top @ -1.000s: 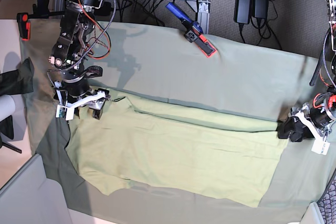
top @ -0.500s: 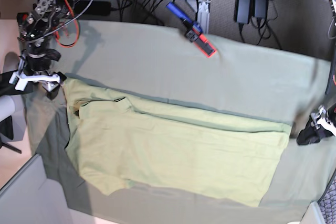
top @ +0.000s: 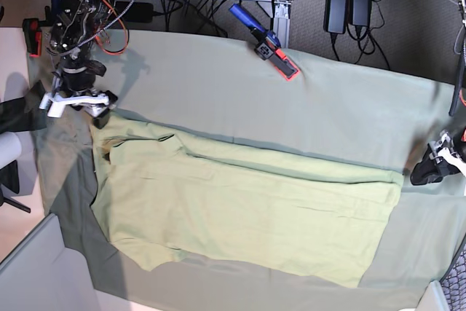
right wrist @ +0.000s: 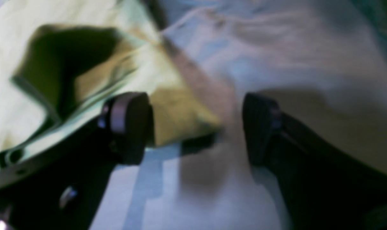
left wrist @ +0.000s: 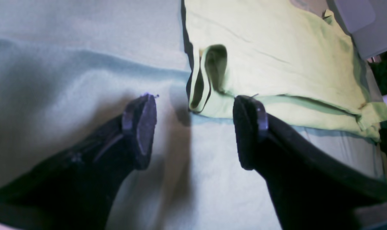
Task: Fold the T-shirt properly
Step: 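Release the folded edge and regrasp the shirt's folded edge with both grippers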
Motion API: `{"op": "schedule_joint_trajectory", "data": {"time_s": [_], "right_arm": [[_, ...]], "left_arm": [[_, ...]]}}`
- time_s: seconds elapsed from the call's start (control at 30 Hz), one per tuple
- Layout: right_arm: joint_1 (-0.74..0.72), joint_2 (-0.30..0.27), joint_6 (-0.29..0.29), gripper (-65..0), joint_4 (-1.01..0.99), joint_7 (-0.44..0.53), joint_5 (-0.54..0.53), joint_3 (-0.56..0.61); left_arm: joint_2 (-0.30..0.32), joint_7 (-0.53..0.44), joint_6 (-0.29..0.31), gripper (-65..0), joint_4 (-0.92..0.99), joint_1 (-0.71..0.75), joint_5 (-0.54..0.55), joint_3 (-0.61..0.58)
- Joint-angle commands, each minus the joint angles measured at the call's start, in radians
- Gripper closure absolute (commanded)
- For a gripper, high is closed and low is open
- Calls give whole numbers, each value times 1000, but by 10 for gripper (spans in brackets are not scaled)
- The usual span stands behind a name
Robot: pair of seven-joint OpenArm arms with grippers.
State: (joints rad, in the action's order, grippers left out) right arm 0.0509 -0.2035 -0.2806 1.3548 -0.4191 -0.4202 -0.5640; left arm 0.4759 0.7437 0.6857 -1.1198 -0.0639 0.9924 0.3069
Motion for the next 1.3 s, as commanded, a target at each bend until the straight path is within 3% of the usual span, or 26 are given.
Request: {"op": "schedule_joint_trajectory", "data": {"time_s": [0.0, 0.4, 0.6, 0.97, 1.27], "right_arm": [[-12, -9, -35, -445, 10, -6, -6, 14], [-11, 17, -34, -444, 11, 8, 20, 38], [-12, 18, -34, -445, 11, 8, 20, 38], [-11, 18, -34, -445, 11, 3, 20, 38], [-9, 18, -35, -445, 11, 3, 20, 38]], "left_arm": [[14, -22, 12, -408, -17, -17, 21, 5], [0, -39, 12, -409, -16, -16, -12, -4], [-37, -101, 12, -409, 14, -20, -78, -67], [-98, -137, 12, -409, 32, -36, -146, -68], [-120, -126, 12, -409, 120, -114, -130, -68]]}}
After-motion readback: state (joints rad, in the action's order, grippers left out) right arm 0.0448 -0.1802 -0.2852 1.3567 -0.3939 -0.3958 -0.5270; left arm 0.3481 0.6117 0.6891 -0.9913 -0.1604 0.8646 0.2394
